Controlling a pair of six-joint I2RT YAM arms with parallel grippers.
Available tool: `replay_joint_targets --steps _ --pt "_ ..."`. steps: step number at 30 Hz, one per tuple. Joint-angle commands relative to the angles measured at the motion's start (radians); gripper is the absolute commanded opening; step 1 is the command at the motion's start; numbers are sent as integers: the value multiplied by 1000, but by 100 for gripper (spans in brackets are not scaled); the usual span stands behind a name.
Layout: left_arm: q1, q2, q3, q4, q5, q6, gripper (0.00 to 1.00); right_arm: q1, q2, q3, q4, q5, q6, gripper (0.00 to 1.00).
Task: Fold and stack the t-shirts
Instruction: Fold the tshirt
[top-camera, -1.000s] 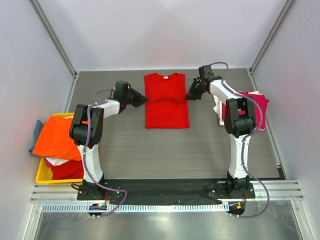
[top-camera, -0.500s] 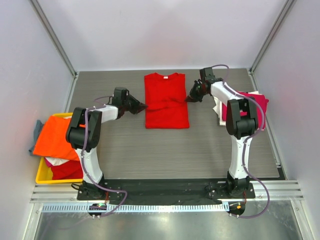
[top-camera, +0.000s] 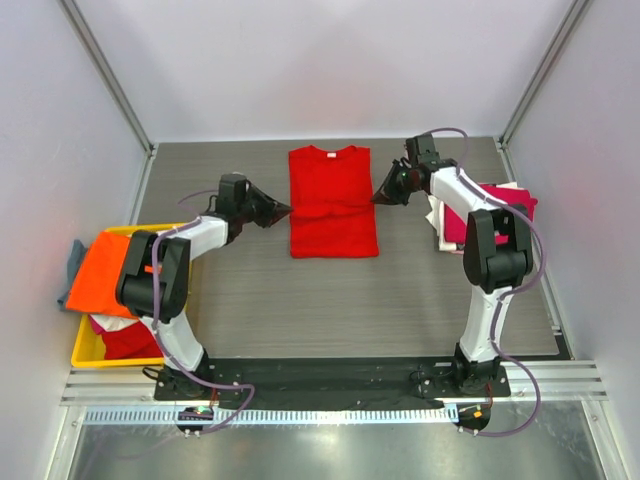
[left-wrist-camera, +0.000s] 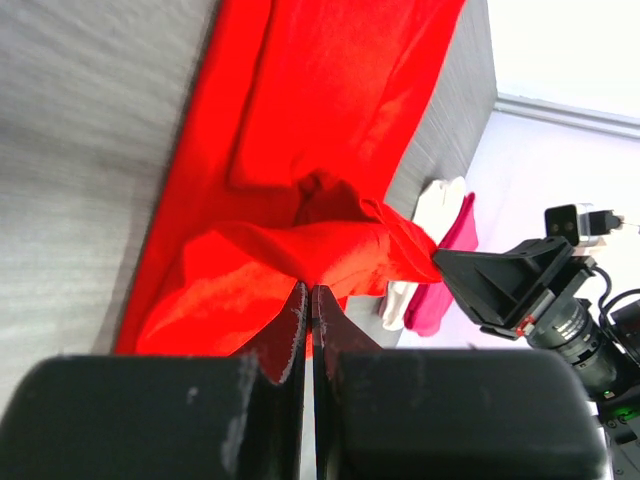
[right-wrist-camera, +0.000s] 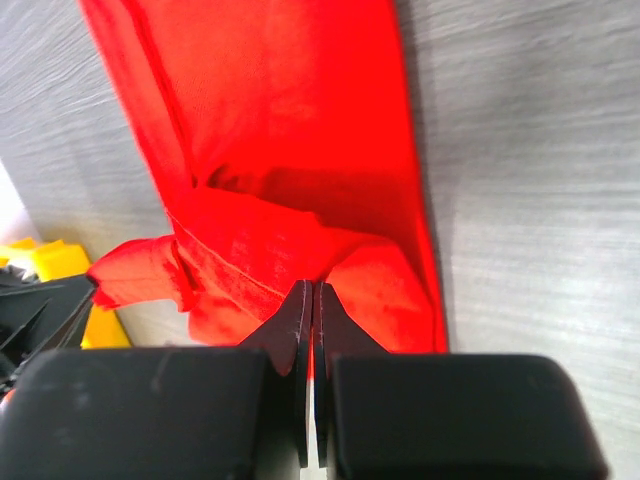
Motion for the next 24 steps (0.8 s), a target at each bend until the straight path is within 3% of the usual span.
replay_joint_targets --steps 1,9,17,24 --pt "7 -91 -45 30 -7 -2 0 2 -115 -40 31 -30 8 1" --pt "1 -288 -207 27 11 -13 0 43 -328 -223 55 -35 28 1" --pt "-43 -636 -442 -72 -10 -5 1 115 -619 -563 86 12 89 1" --pt "-118 -841 -617 -99 -27 -42 1 148 -897 -805 81 57 152 1"
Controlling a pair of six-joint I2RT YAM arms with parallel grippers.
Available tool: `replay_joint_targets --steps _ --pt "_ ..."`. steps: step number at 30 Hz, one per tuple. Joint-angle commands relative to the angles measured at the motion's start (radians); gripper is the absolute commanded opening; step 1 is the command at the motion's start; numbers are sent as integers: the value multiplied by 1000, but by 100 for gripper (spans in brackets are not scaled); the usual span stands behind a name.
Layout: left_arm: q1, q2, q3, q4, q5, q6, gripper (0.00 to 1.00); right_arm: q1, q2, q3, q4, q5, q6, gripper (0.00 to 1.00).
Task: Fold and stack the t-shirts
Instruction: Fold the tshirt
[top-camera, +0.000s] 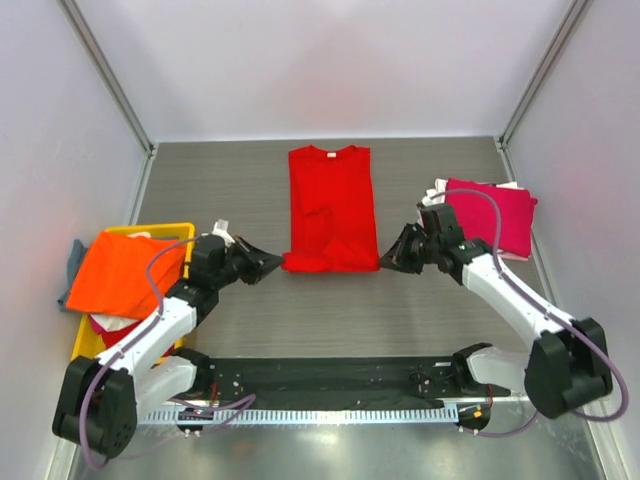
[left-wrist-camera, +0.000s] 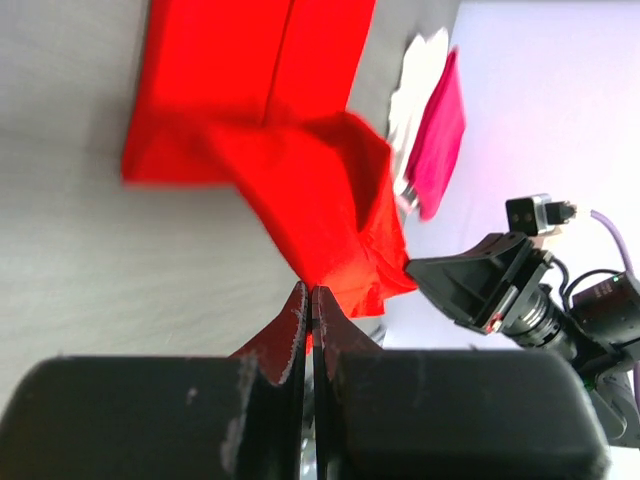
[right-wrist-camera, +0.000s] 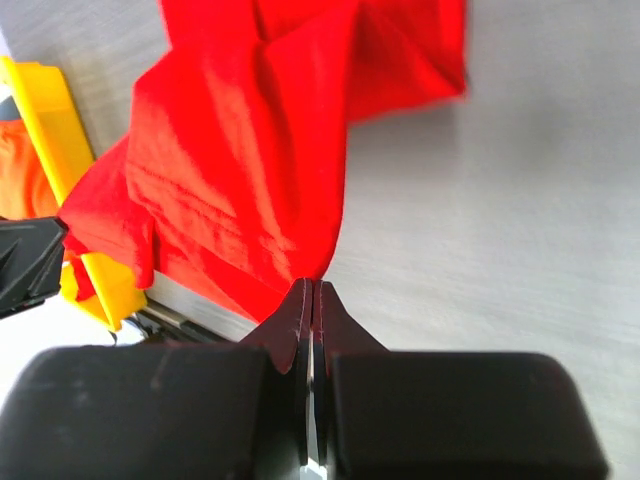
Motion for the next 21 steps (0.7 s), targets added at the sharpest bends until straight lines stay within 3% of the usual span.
replay_joint_targets --steps 1,6,15,21 --pt "-40 -87 -64 -23 -25 -28 1 8 -148 -98 7 42 52 1" --pt "-100 -174 -147 -25 -62 -77 2 14 -287 -197 -15 46 85 1" --pt "-129 -139 -123 -31 -53 -92 1 17 -270 -194 -24 7 70 1" --pt "-224 -212 -158 -72 -67 -126 0 92 -352 -227 -59 15 119 1"
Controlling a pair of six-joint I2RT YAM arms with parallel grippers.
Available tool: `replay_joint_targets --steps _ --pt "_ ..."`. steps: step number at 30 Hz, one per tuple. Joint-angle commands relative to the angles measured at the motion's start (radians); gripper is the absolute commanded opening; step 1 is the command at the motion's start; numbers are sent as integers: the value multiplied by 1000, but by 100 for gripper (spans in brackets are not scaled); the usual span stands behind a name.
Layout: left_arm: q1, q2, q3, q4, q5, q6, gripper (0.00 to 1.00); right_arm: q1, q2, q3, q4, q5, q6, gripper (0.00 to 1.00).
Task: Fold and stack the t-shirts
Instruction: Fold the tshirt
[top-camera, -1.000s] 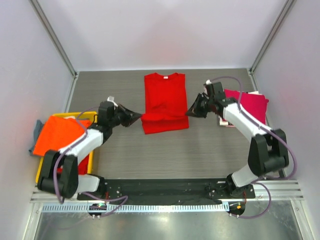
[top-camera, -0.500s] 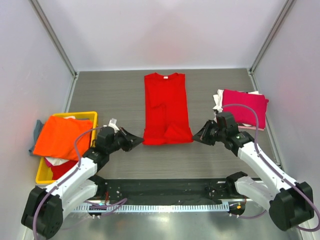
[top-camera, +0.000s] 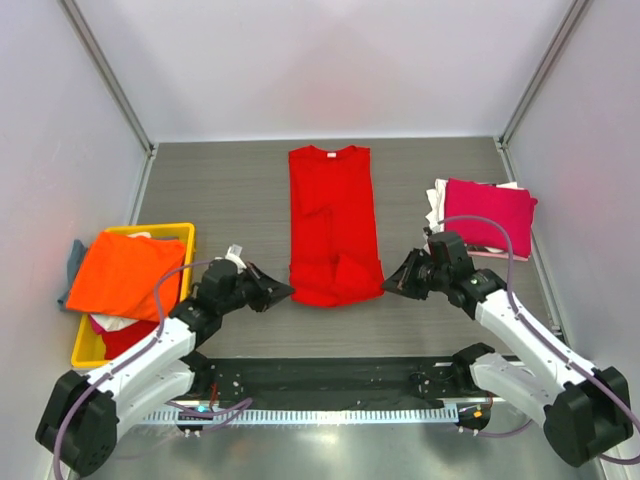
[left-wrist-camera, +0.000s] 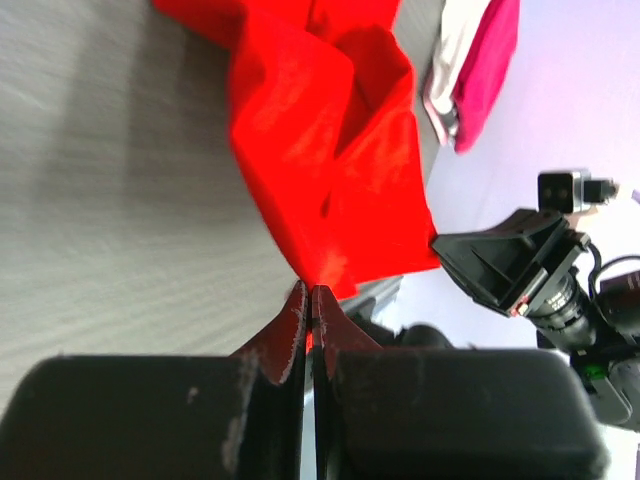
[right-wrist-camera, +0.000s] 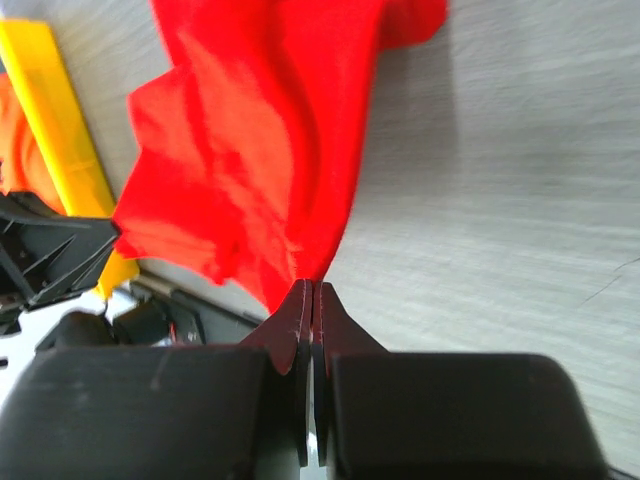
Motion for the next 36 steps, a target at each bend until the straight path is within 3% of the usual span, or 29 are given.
replay_joint_targets --steps 1,6,8,9,12,16,20,27,32,36 --pt "-50 -72 -16 -14 -15 -40 0 47 -79 -42 -24 -6 47 1" --pt "-134 -179 -80 -107 -41 -65 1 79 -214 -136 -74 -11 91 1" --pt "-157 -222 -103 -158 -53 -66 1 82 -242 -170 -99 -2 88 21" --pt "-177 -234 -114 -169 -58 -65 2 80 -260 -177 -123 1 81 38" --pt "-198 -250 -165 -184 -57 -74 5 82 -282 -199 -149 7 68 49" --pt "-229 -232 -209 -181 -53 -68 7 93 -273 -168 -163 29 35 50" --pt "-248 -213 -217 -184 -66 -56 7 131 -161 -128 -177 81 -5 50" --pt "-249 -152 -198 -200 -81 -16 8 399 6 30 -141 277 -21 37" --pt "-251 -152 -201 -201 -98 -10 8 646 237 206 -128 467 -25 39" --pt "-252 -178 -201 -211 -106 -16 8 714 383 313 -125 538 -38 43"
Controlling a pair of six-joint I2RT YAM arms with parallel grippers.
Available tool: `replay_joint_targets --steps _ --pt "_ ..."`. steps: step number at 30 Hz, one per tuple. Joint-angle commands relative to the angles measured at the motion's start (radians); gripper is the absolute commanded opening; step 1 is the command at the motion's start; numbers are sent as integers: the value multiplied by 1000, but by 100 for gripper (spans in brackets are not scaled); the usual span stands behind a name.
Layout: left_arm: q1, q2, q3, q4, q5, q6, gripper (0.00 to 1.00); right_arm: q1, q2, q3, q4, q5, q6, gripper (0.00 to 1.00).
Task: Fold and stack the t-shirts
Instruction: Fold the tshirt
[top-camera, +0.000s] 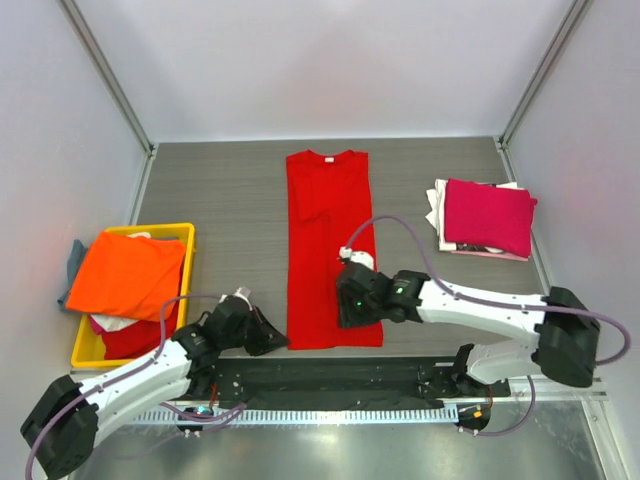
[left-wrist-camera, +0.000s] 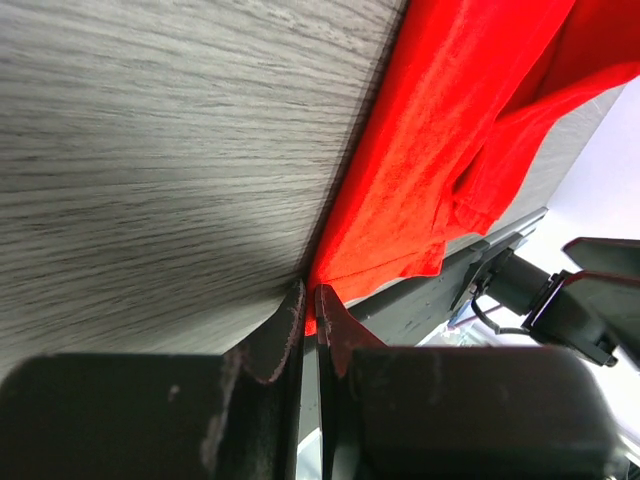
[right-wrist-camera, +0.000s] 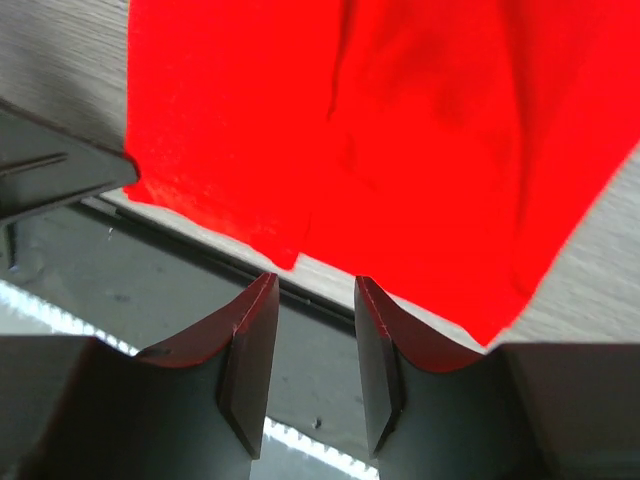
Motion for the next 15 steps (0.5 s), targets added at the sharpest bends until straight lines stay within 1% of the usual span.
replay_joint_targets --steps 1,5,8,15 --pt "-6 -25 18 -27 -29 11 8 48 82 107 14 136 -27 43" --pt "-4 -43 17 -40 -35 5 8 84 210 184 14 155 -56 42" --pt "-4 -45 20 -42 -32 4 8 91 270 218 14 159 -70 41" --pt "-6 -40 27 -41 -26 1 8 96 352 249 17 158 -85 40"
